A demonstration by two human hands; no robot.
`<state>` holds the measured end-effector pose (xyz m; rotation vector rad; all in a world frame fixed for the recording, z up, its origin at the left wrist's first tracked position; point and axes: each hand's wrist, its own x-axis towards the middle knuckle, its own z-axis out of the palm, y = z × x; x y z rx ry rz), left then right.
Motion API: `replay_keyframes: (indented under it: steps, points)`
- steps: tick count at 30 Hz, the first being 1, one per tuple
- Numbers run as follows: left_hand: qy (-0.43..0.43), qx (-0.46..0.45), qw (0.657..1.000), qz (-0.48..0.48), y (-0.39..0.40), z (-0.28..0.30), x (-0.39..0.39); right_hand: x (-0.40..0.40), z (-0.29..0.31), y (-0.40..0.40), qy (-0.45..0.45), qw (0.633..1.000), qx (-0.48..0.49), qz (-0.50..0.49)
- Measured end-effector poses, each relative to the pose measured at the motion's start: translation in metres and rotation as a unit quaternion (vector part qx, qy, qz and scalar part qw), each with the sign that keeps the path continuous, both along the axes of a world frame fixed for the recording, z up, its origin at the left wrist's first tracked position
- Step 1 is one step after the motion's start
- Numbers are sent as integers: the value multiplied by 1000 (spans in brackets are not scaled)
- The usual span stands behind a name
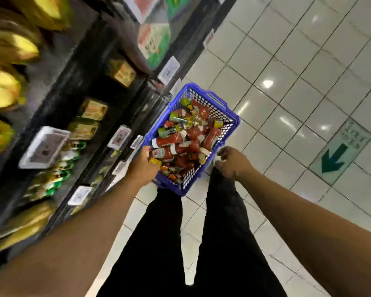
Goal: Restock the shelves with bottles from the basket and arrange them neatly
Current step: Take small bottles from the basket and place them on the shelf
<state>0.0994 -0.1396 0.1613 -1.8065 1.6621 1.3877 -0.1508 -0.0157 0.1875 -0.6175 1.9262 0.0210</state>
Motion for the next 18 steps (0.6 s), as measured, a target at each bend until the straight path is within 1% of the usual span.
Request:
replay_keyframes:
  steps: [4,6,8,9,12,14,16,18]
  points:
    - [-53,-32,998,28,-8,-73,-39,-27,-74,-23,-42,999,12,25]
    - [-74,-21,997,28,-13,-114,-60,-42,-109,-37,-61,997,-8,41]
    - [-89,-20,996,24,-20,-155,-74,-56,-142,-57,-73,993,-39,83]
    - [-100,-27,995,10,-24,-175,-79,-63,-159,-67,-79,990,-53,105]
    - [-137,-57,986,-69,-34,-226,-87,-74,-209,-96,-95,980,-86,153]
    - [-153,-117,976,-100,-38,-248,-86,-72,-239,-111,-91,969,-113,198]
    - [-165,-198,956,-139,-41,-262,-83,-64,-267,-125,-69,954,-135,258]
    - [-168,-243,935,-194,-47,-269,-79,-51,-292,-136,-36,937,-146,315]
